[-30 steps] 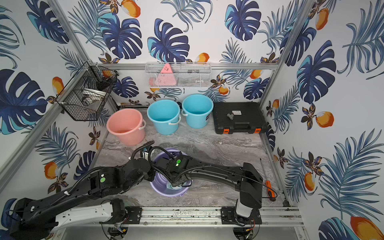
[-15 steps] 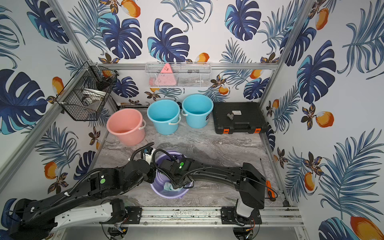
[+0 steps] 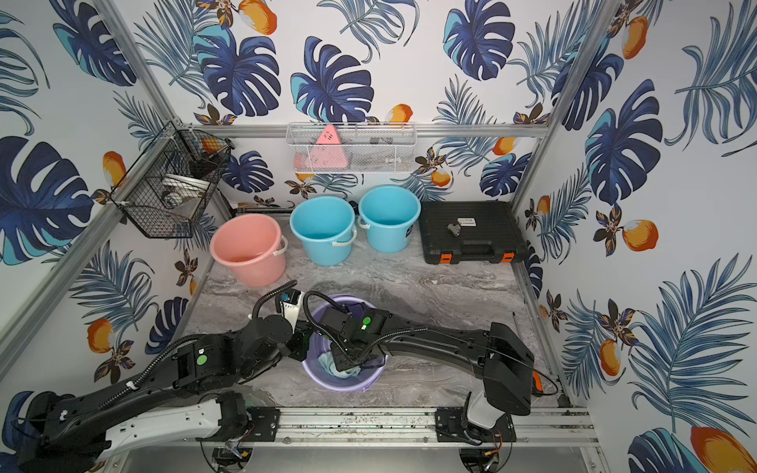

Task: Wipe the inside of the bucket with a cloth
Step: Wipe the dirt from the inside of the bucket.

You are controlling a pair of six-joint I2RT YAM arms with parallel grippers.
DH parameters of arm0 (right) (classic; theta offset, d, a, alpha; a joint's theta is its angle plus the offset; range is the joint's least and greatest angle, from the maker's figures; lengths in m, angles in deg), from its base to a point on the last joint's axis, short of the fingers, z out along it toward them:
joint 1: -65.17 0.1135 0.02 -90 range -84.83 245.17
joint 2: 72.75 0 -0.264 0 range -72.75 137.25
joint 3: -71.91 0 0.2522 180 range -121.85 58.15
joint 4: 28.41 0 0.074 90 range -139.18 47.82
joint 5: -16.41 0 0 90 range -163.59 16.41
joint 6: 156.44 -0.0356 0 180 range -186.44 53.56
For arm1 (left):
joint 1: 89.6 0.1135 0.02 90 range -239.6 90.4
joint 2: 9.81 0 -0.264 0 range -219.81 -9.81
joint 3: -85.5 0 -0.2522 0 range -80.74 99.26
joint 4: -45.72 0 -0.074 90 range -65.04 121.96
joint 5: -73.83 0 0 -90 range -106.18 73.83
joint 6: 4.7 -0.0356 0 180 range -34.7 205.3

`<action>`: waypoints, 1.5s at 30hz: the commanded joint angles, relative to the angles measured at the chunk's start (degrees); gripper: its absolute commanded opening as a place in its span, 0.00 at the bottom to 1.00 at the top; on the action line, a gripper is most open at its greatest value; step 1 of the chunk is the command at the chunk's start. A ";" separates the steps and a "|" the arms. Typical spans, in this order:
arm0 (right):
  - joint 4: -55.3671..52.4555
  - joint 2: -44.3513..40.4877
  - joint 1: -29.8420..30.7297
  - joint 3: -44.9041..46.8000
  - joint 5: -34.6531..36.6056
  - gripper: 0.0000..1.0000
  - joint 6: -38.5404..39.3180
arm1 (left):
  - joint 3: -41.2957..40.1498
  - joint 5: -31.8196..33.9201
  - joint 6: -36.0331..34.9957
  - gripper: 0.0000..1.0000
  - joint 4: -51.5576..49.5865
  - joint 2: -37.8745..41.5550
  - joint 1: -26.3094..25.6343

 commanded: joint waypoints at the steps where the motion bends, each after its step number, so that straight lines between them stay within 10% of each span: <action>1: 4.77 -0.30 -1.63 3.06 -0.13 0.00 -2.65 | -0.02 -2.94 1.21 0.00 3.23 0.43 -0.18; 17: 8.90 1.33 -5.84 7.58 2.47 0.00 2.05 | -2.67 -3.03 2.27 0.00 5.03 1.20 -0.18; 35: 14.06 -18.33 -5.62 9.22 -24.33 0.00 -2.80 | -6.46 -2.91 0.90 0.00 7.50 2.60 -0.18; 45: 21.64 -11.87 -7.30 14.55 -17.48 0.00 -6.44 | -6.10 -3.83 0.67 0.00 8.40 2.35 -0.18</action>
